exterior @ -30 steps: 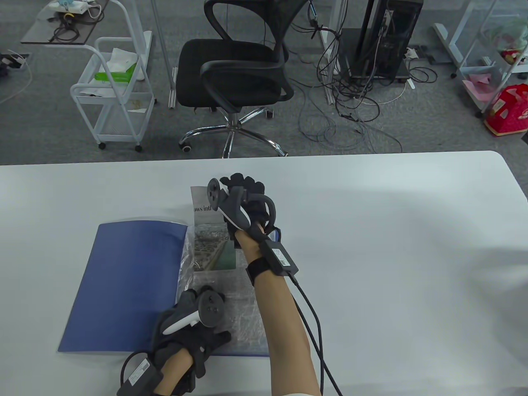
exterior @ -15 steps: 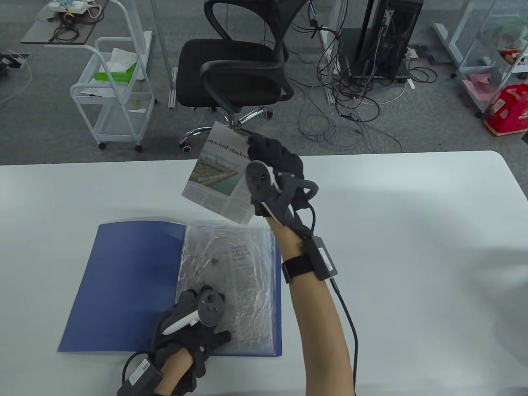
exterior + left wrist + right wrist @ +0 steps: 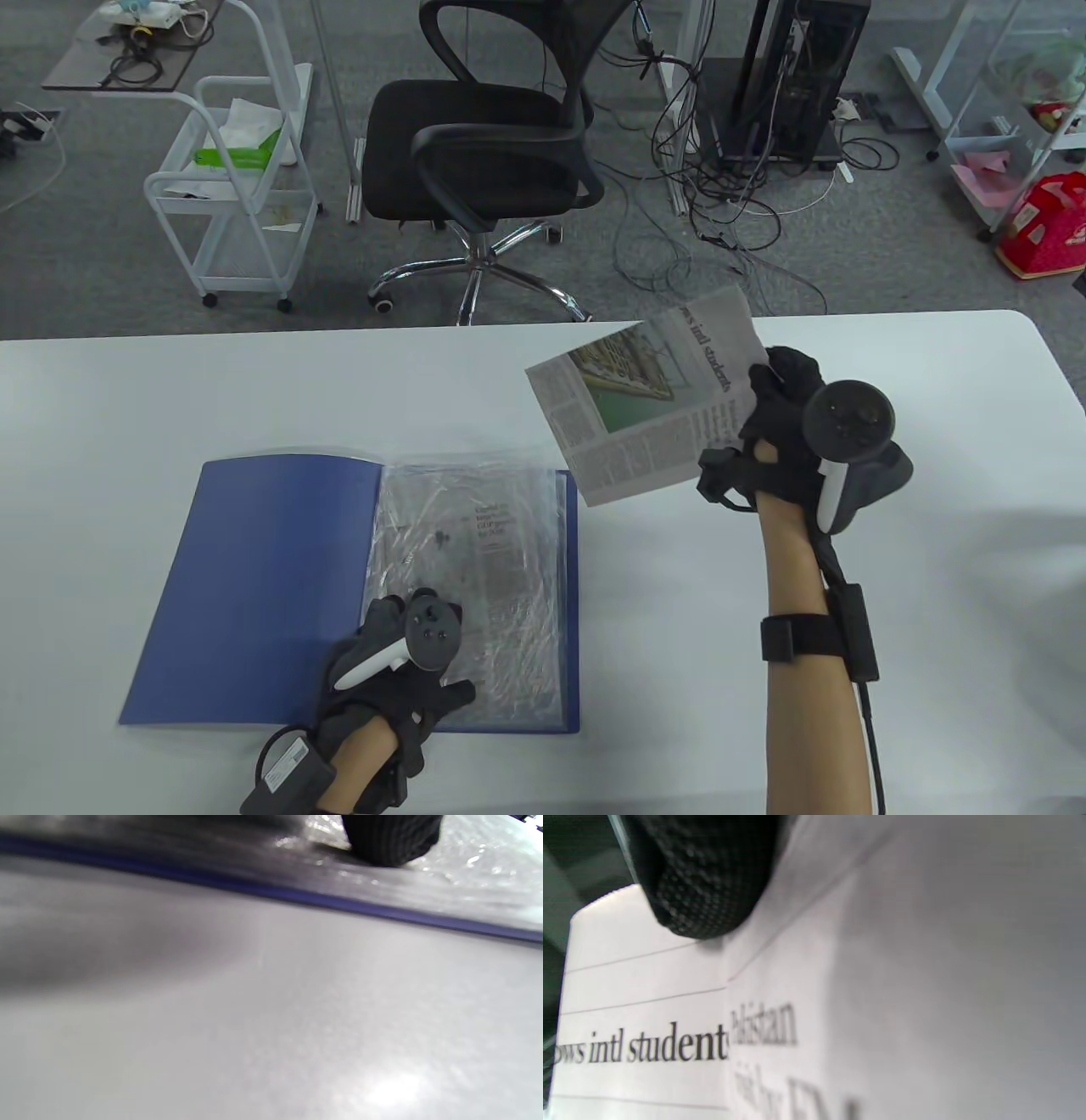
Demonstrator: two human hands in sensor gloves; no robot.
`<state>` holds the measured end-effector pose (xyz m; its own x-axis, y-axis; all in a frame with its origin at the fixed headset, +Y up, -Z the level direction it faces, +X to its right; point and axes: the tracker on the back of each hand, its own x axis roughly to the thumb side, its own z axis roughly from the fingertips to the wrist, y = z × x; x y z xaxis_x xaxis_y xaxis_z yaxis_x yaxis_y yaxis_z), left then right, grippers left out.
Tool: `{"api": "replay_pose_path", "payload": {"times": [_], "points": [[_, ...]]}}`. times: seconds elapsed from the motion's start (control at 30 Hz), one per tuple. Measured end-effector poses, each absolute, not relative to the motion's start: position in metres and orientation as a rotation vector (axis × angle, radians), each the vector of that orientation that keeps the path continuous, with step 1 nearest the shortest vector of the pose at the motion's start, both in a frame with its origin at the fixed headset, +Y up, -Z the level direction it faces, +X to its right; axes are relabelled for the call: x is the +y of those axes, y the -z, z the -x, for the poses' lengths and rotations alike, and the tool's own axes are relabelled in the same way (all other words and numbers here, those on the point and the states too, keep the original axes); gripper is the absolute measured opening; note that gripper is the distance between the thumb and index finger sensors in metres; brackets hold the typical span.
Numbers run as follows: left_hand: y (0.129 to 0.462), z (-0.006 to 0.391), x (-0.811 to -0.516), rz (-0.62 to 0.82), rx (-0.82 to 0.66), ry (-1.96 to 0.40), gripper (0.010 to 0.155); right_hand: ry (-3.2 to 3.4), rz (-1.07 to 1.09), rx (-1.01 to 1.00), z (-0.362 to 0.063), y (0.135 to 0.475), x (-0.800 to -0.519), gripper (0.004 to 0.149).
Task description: Pull newspapers from file folder
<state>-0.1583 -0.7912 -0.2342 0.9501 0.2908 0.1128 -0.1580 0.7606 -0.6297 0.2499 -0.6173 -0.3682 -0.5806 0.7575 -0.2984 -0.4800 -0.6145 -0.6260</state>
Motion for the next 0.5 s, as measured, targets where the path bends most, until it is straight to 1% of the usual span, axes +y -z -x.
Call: {"api": "replay_pose_path", "payload": {"times": [0.17,0.3,0.37,0.4,0.5], "points": [[0.234,0.158,-0.791,0.662,-0.207,-0.248,0.086,-2.233,0.906,-0.528,-0.291,0.362,-0.679,0.037],[0.234,0.158,-0.791,0.66,-0.206,-0.249,0.086,-2.278,1.0,-0.488,-0.309,0.36,-0.713,0.037],[0.234,0.158,-0.791,0.659,-0.205,-0.249,0.086,-2.312,1.021,-0.489,-0.312,0.36,-0.722,0.038],[0.234,0.158,-0.791,0.659,-0.206,-0.249,0.086,-2.344,1.025,-0.491,-0.313,0.36,-0.725,0.042],[0.234,0.158,-0.791,0.66,-0.204,-0.251,0.086,-2.486,0.982,-0.49,-0.308,0.36,-0.725,0.063]]}}
